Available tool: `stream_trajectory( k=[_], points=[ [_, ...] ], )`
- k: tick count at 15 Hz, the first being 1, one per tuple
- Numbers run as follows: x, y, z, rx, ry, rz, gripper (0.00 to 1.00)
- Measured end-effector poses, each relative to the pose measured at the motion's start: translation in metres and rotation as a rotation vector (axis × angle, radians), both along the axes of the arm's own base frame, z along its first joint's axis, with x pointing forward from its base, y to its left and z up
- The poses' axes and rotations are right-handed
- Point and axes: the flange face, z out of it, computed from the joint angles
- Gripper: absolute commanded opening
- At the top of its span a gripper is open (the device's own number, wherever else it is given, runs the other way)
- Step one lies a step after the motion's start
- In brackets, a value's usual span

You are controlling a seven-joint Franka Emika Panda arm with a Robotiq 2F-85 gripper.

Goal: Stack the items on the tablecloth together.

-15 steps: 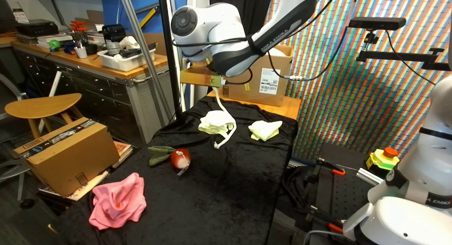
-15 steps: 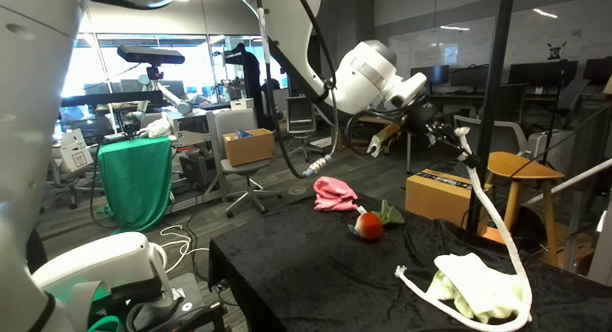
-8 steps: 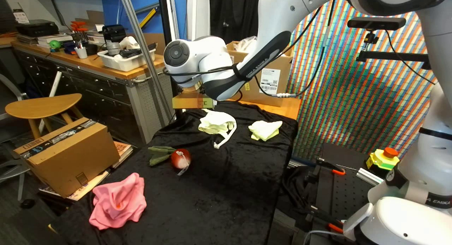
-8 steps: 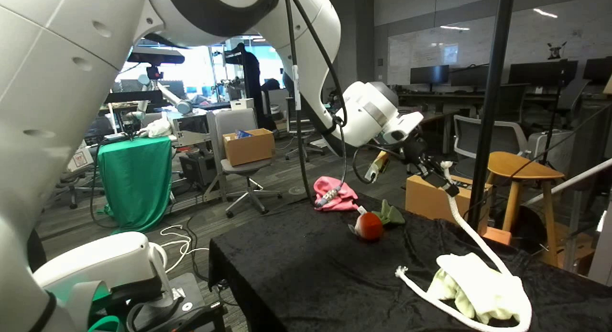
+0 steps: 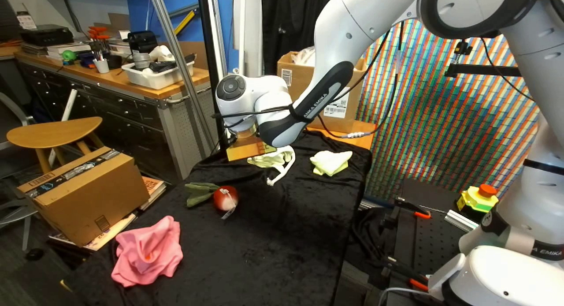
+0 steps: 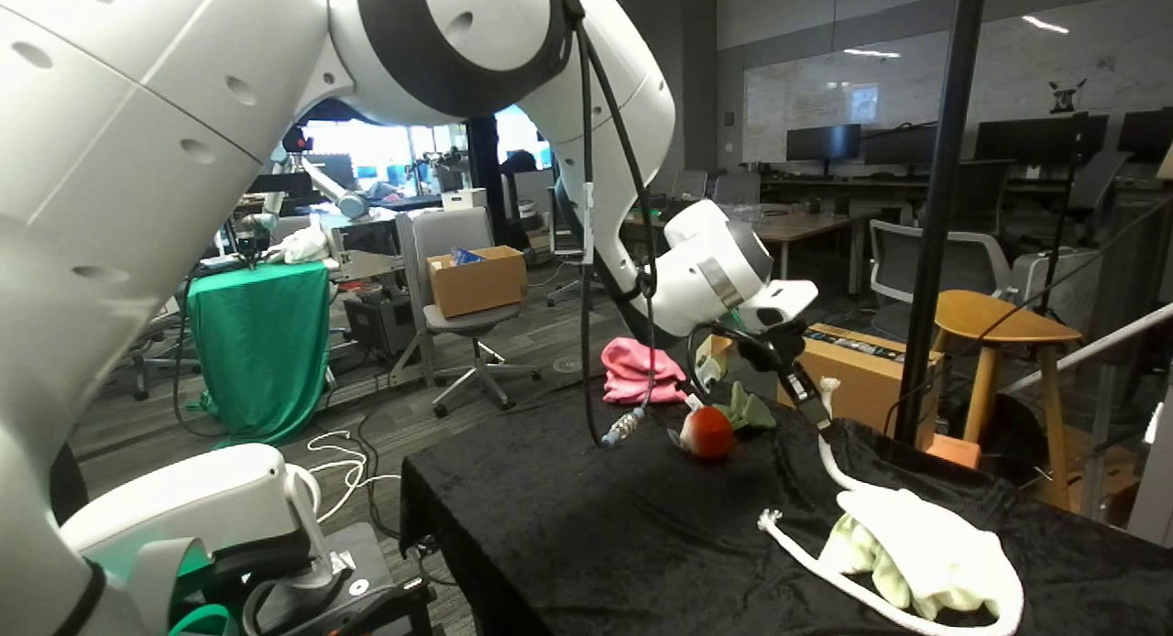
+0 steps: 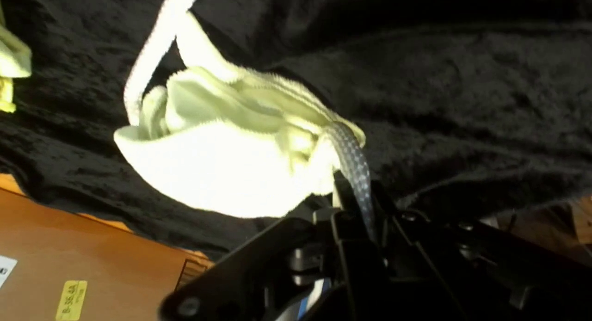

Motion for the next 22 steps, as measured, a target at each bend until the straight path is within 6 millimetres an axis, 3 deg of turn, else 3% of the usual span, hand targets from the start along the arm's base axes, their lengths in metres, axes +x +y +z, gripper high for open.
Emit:
stream_trajectory(
  k=[6,7,8,13,16,19,22],
  points=[
    [-0.034,-0.038,-0.047,0.15,0.268,0.044,0.11],
    [-0.038,-0.044,-0.051,0.177,0.298,0.042,0.21],
    [-0.041,-0.05,-0.055,0.202,0.321,0.038,0.38],
    [-0.049,-0.07,-0.062,0.292,0.38,0.022,0.75],
    [-0.051,-0.078,-0.056,0.315,0.383,0.017,0.97],
    [-0.05,-0.09,-0.035,0.294,0.355,0.005,1.0],
    [-0.049,-0.108,0.002,0.265,0.307,-0.015,1.0]
  ],
)
